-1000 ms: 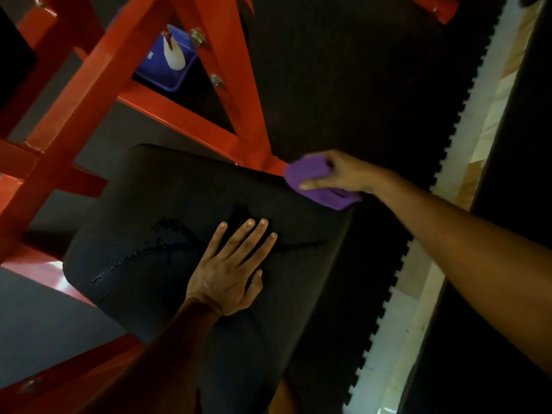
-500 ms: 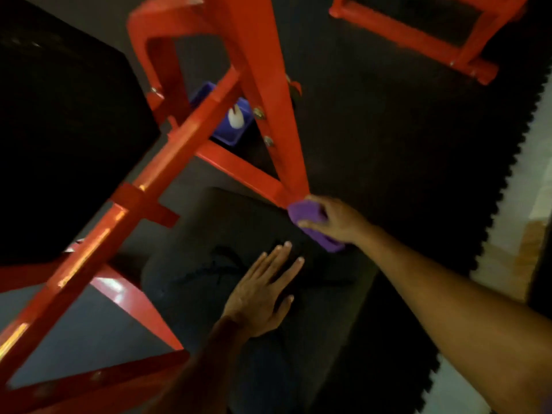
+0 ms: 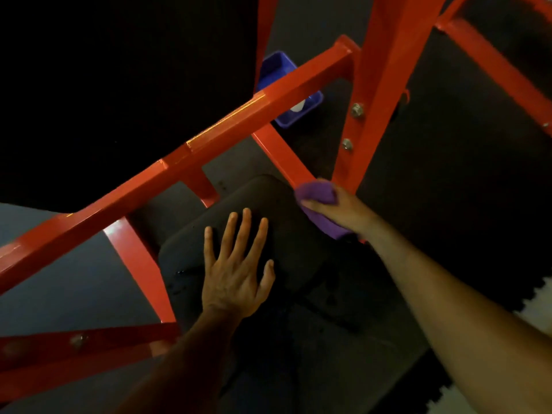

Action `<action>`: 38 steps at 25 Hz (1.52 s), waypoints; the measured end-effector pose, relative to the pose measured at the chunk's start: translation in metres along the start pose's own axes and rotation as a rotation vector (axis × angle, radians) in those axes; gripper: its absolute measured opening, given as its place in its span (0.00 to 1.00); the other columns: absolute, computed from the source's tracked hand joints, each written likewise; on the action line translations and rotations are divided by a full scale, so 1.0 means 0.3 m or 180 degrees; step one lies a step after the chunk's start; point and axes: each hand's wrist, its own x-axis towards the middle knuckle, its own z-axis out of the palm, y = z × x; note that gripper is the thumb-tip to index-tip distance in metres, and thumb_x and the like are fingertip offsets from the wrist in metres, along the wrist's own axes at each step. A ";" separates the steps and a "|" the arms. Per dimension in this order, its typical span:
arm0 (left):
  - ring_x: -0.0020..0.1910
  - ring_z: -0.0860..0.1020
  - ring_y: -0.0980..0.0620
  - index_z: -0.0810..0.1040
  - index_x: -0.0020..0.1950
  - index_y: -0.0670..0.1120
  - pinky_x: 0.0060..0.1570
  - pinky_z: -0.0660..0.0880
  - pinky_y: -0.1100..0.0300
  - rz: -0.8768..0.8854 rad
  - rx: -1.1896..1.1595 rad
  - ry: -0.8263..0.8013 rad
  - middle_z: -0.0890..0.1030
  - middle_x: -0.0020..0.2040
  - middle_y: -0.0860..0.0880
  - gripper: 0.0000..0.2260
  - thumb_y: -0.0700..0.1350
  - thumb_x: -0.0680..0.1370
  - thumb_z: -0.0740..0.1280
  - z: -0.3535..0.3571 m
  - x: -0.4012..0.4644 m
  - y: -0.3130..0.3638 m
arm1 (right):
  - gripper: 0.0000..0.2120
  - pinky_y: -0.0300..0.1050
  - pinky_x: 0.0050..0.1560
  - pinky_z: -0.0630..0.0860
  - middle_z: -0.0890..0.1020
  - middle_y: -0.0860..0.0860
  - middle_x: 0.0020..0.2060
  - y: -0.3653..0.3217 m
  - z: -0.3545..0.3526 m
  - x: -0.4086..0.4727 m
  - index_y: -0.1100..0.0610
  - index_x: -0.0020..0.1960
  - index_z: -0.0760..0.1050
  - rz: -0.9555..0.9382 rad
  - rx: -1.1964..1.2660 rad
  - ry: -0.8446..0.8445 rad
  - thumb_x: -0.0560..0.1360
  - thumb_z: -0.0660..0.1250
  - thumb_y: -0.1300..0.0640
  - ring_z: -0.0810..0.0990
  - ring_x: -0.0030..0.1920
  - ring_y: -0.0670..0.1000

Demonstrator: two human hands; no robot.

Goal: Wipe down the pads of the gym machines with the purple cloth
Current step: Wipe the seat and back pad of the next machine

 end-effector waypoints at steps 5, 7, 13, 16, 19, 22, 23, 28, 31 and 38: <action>0.84 0.51 0.44 0.59 0.84 0.50 0.78 0.49 0.32 0.0019 -0.0028 -0.0002 0.54 0.85 0.46 0.31 0.59 0.81 0.55 0.001 0.004 0.003 | 0.24 0.47 0.69 0.71 0.80 0.49 0.63 -0.218 0.110 0.221 0.54 0.67 0.76 -0.0324 0.0066 -0.0349 0.73 0.77 0.52 0.76 0.64 0.46; 0.84 0.51 0.44 0.59 0.84 0.50 0.78 0.49 0.32 0.0020 -0.0025 0.0001 0.54 0.85 0.46 0.31 0.59 0.82 0.55 0.004 0.005 -0.004 | 0.22 0.46 0.66 0.73 0.83 0.46 0.57 -0.148 0.086 0.182 0.51 0.63 0.79 -0.0295 0.0073 -0.0242 0.71 0.78 0.48 0.80 0.59 0.44; 0.84 0.51 0.44 0.60 0.84 0.50 0.78 0.49 0.31 0.0026 -0.0152 0.0106 0.54 0.85 0.45 0.31 0.59 0.82 0.55 0.003 0.003 -0.006 | 0.27 0.51 0.70 0.72 0.81 0.47 0.61 0.102 -0.104 -0.221 0.41 0.57 0.75 0.0438 -0.0156 0.0050 0.62 0.78 0.37 0.79 0.62 0.49; 0.84 0.51 0.44 0.61 0.84 0.49 0.78 0.48 0.31 0.0024 -0.0231 0.0129 0.54 0.85 0.45 0.31 0.59 0.82 0.55 0.009 0.001 -0.006 | 0.24 0.48 0.68 0.72 0.80 0.46 0.60 0.021 -0.036 -0.123 0.45 0.64 0.74 0.0194 -0.0312 0.0106 0.71 0.77 0.47 0.78 0.62 0.49; 0.84 0.50 0.45 0.61 0.84 0.50 0.78 0.48 0.32 0.0039 -0.0197 0.0098 0.55 0.85 0.45 0.31 0.58 0.82 0.55 0.013 -0.004 -0.010 | 0.20 0.53 0.65 0.74 0.82 0.47 0.57 -0.123 0.105 0.083 0.48 0.62 0.76 -0.0561 -0.0673 0.0085 0.73 0.76 0.45 0.79 0.60 0.48; 0.84 0.50 0.45 0.60 0.84 0.50 0.78 0.48 0.32 0.0061 -0.0191 0.0120 0.55 0.85 0.45 0.30 0.58 0.82 0.55 0.014 -0.004 -0.011 | 0.23 0.51 0.66 0.74 0.81 0.46 0.60 -0.222 0.160 0.187 0.47 0.65 0.76 -0.0717 -0.0814 0.0075 0.73 0.75 0.43 0.77 0.63 0.47; 0.84 0.50 0.45 0.60 0.84 0.50 0.78 0.48 0.32 0.0088 -0.0193 0.0146 0.55 0.85 0.45 0.30 0.58 0.82 0.55 0.014 -0.005 -0.014 | 0.23 0.51 0.66 0.74 0.81 0.45 0.60 -0.216 0.155 0.183 0.47 0.65 0.76 -0.0721 -0.0762 0.0075 0.73 0.76 0.43 0.77 0.62 0.46; 0.84 0.52 0.45 0.61 0.83 0.49 0.78 0.49 0.32 0.0106 -0.0249 0.0314 0.56 0.84 0.45 0.29 0.57 0.82 0.56 0.028 -0.013 -0.020 | 0.34 0.51 0.67 0.76 0.84 0.47 0.58 0.011 0.004 -0.035 0.52 0.68 0.76 -0.0277 -0.0200 0.0278 0.65 0.80 0.42 0.82 0.59 0.47; 0.84 0.53 0.45 0.63 0.83 0.49 0.78 0.50 0.32 0.0073 -0.0288 0.0362 0.57 0.84 0.45 0.29 0.56 0.82 0.58 0.025 -0.018 -0.018 | 0.34 0.47 0.65 0.75 0.83 0.45 0.56 0.096 -0.041 -0.174 0.52 0.68 0.76 0.0274 -0.0325 0.0420 0.66 0.78 0.41 0.81 0.59 0.48; 0.84 0.51 0.46 0.60 0.84 0.51 0.78 0.50 0.32 0.0005 -0.0205 0.0231 0.55 0.85 0.46 0.32 0.56 0.80 0.59 0.023 -0.021 -0.007 | 0.21 0.32 0.52 0.74 0.84 0.48 0.51 -0.099 0.125 0.119 0.55 0.61 0.79 -0.1102 -0.0901 0.0370 0.72 0.77 0.46 0.81 0.51 0.46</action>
